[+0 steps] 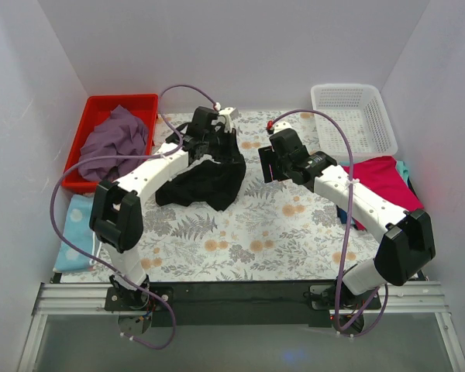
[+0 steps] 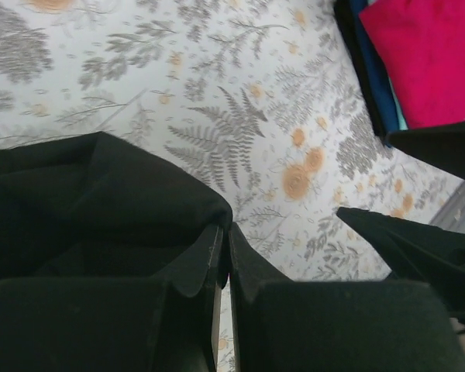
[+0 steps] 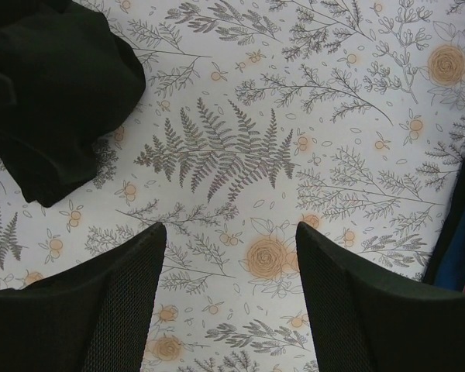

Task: Fold and stack the t-shirts
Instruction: Move the tshirt to the center of the board, then flatten the tshirt out

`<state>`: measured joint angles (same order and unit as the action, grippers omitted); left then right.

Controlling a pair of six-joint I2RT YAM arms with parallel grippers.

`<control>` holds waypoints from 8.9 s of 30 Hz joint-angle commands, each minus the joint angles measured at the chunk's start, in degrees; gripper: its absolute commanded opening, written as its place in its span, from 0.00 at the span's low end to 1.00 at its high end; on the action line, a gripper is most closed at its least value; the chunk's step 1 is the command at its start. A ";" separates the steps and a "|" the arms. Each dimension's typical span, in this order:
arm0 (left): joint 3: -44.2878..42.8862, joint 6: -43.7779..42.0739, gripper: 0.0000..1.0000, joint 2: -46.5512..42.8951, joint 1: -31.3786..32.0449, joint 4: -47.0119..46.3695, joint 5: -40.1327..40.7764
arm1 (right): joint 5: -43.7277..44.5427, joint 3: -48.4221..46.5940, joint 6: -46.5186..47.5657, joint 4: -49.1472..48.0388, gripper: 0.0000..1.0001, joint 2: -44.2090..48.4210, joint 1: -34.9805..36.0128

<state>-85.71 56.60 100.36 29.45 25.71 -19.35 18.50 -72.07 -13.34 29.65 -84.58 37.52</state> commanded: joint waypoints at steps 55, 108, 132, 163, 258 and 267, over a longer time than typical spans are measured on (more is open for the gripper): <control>0.37 11.96 0.55 9.42 -21.54 25.88 23.14 | -10.53 -34.89 9.30 0.23 0.20 -45.33 11.79; -7.45 7.12 0.60 10.03 -8.45 19.02 1.07 | 19.03 -14.15 -6.52 11.84 0.01 -11.14 -8.78; -14.82 5.10 0.00 12.24 -5.55 24.73 21.43 | 21.31 -13.35 -5.29 11.84 0.01 -8.85 -9.66; -21.08 0.18 0.00 -21.59 -5.90 11.47 62.51 | 25.71 -26.54 -0.63 11.57 0.01 10.38 -11.06; 25.42 21.71 0.54 -2.54 12.12 12.52 12.06 | 14.10 0.97 -10.21 -1.52 0.01 -14.83 -20.47; 23.75 20.66 0.43 1.95 12.12 12.17 13.46 | 14.46 0.88 -9.77 -1.52 0.01 -14.83 -20.47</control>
<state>-61.47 77.62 100.09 41.39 38.06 -8.32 31.75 -71.33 -23.59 28.51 -100.25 17.10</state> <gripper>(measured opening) 0.478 0.109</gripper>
